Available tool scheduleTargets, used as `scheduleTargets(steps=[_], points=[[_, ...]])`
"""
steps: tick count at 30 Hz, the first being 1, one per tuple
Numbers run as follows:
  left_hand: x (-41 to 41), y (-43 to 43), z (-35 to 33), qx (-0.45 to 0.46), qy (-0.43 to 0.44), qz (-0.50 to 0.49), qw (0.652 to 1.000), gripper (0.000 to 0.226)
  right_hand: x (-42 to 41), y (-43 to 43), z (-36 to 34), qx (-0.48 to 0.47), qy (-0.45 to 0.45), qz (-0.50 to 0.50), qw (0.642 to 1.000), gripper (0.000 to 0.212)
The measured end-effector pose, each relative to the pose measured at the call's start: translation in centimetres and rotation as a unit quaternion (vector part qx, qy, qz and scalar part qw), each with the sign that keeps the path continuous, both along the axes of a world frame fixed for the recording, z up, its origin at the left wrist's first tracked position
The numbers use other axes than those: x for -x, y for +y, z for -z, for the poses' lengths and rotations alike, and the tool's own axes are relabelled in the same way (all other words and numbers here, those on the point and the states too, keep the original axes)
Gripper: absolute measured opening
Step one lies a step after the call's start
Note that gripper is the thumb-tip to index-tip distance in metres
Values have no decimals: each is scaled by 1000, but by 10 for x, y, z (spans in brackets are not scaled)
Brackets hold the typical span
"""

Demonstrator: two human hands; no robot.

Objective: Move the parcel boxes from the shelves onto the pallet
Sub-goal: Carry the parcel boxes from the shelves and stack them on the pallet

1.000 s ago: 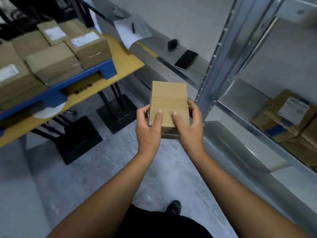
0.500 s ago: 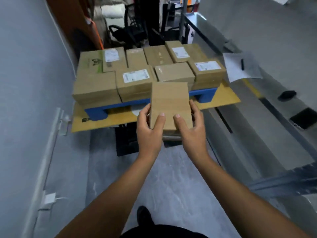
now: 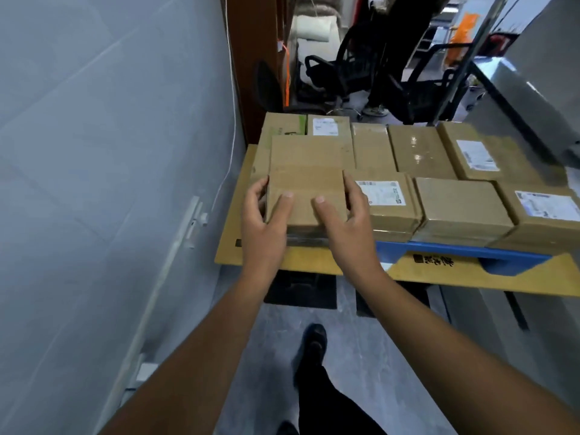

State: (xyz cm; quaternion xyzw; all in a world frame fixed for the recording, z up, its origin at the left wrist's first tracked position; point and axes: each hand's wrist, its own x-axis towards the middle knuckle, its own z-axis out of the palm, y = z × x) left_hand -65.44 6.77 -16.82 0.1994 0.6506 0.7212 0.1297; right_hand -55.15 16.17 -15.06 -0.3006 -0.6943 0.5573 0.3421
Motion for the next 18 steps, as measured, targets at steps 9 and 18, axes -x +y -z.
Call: scheduleTargets(steps=[9, 18], points=[[161, 94, 7, 44, 2, -14, 999, 61, 150, 104, 9, 4, -15, -35, 999, 66], [265, 176, 27, 106, -9, 4, 994, 63, 252, 193, 31, 26, -50, -45, 997, 67]])
